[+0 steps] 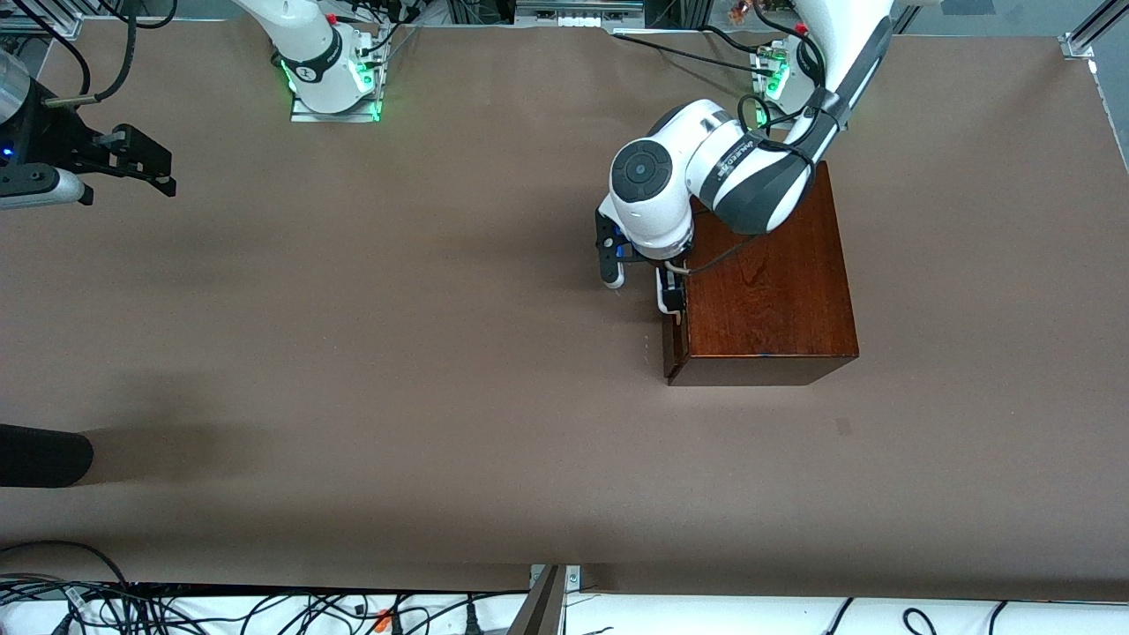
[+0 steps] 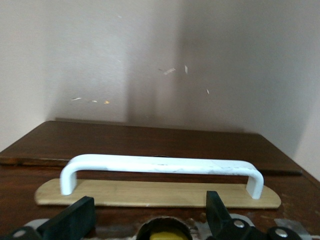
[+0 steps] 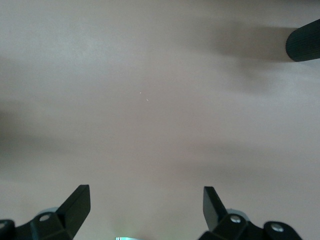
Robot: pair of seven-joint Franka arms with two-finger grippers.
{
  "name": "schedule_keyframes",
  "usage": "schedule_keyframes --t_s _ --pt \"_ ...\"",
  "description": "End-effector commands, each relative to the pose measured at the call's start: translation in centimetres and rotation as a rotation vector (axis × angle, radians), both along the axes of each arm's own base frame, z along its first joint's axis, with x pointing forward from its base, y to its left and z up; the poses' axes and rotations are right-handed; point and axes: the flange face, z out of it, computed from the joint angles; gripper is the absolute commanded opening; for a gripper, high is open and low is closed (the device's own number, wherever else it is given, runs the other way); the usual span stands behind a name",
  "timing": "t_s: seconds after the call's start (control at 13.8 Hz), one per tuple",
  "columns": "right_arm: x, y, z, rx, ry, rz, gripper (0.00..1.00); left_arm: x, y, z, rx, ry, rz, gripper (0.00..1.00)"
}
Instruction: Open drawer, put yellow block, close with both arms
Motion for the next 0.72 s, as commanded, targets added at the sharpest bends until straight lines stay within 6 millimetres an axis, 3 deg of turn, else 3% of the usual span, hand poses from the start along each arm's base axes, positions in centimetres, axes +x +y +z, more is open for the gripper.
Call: schedule_keyframes --t_s 0.0,0.14,0.29,0.51,0.65 --pt "0.2 0.1 0.5 0.020 -0.007 -0.012 1.00 -0.8 -2.3 4.6 -0.014 -0.129 0.134 1.00" --pt "0.2 0.0 0.5 0.020 -0.007 -0.014 1.00 -1.5 -4.2 7.8 -0.053 -0.184 0.361 1.00" --pt "0.2 -0.2 0.5 0.020 -0.007 -0.017 1.00 -1.2 -4.2 12.4 -0.096 -0.178 0.603 1.00" --pt "0.2 -0.1 0.6 0.037 -0.007 -0.018 1.00 -0.7 -1.5 19.4 -0.133 -0.206 0.850 1.00" --pt "0.2 0.0 0.6 0.038 -0.007 -0.018 1.00 0.1 1.6 22.7 -0.131 -0.251 1.025 1.00"
